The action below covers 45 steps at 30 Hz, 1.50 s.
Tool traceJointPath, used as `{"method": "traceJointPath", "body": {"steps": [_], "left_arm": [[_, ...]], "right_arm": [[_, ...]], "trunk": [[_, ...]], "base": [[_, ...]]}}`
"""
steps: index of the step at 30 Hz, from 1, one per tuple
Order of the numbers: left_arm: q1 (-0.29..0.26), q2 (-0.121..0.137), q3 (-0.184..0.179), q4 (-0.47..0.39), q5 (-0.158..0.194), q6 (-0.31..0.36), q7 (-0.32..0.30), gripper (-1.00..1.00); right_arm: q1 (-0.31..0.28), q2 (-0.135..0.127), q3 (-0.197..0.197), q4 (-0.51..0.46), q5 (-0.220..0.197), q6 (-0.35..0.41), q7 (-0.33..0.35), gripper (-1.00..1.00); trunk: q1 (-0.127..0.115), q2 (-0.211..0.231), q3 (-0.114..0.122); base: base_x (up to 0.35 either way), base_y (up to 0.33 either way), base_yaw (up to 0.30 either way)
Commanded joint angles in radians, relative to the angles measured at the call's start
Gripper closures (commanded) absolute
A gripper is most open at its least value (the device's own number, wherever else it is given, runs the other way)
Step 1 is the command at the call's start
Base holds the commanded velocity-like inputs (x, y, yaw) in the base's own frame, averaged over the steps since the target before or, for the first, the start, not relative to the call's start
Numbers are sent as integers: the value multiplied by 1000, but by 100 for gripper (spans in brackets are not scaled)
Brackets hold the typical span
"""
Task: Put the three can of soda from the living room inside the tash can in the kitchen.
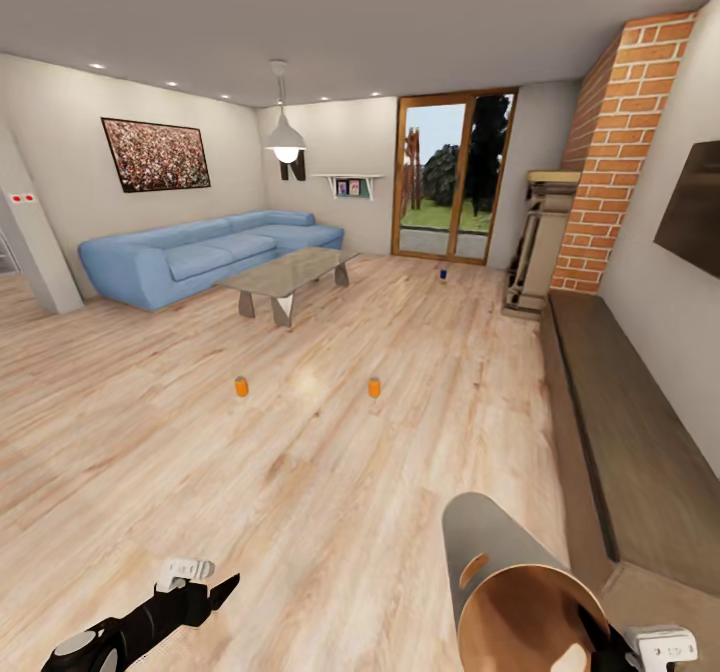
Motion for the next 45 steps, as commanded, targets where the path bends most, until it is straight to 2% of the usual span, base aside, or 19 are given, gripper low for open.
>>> {"method": "traceJointPath", "body": {"steps": [1,22,45], "left_arm": [[0,0,0,0,0,0,0,-100],[0,0,-2,0,-1,-3,1,-100],[0,0,-3,1,-3,-4,1,-100]], "right_arm": [[0,0,-1,-2,-10,1,9,100],[-1,0,1,10,-10,0,9,100],[-1,2,4,16,-9,1,9,100]], "trunk": [[0,0,0],[0,0,0],[0,0,0]], "base": [[275,217,0],[289,178,0],[324,-1,0]]}}
